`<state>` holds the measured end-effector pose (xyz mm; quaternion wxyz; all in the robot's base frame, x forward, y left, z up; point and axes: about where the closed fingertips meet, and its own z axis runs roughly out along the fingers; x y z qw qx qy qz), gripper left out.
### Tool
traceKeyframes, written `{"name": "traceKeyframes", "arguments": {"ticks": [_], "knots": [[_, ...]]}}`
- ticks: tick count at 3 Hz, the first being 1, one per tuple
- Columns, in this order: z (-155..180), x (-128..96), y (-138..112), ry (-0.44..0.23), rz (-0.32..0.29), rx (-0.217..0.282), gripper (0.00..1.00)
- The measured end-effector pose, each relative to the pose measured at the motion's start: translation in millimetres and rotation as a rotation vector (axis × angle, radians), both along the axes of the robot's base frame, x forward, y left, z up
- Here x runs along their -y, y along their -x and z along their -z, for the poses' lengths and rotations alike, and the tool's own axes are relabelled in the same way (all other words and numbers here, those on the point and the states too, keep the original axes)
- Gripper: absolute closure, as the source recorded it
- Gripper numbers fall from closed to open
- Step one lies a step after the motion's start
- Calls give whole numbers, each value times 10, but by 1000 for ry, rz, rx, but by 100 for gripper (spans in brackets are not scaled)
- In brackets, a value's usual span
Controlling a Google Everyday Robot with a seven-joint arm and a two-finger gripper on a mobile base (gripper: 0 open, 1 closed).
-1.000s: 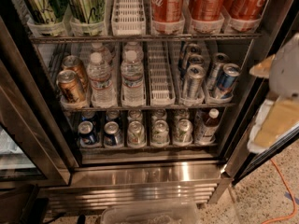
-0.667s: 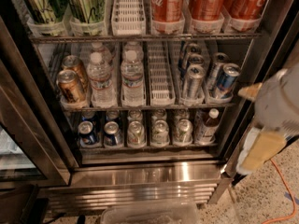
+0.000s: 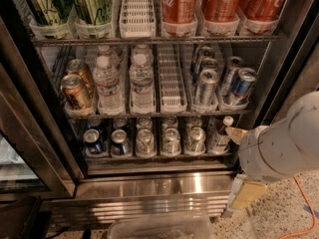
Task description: Pick 7up can from bottom shelf of fridge
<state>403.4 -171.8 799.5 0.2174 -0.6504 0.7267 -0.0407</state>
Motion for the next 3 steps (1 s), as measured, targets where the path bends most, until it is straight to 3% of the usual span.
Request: {"name": "traceKeyframes", "arguments": {"ticks": [1,3], "knots": [[1,0,0,0,0,0,0],[745,-278,7,-80,45,18,0]]}}
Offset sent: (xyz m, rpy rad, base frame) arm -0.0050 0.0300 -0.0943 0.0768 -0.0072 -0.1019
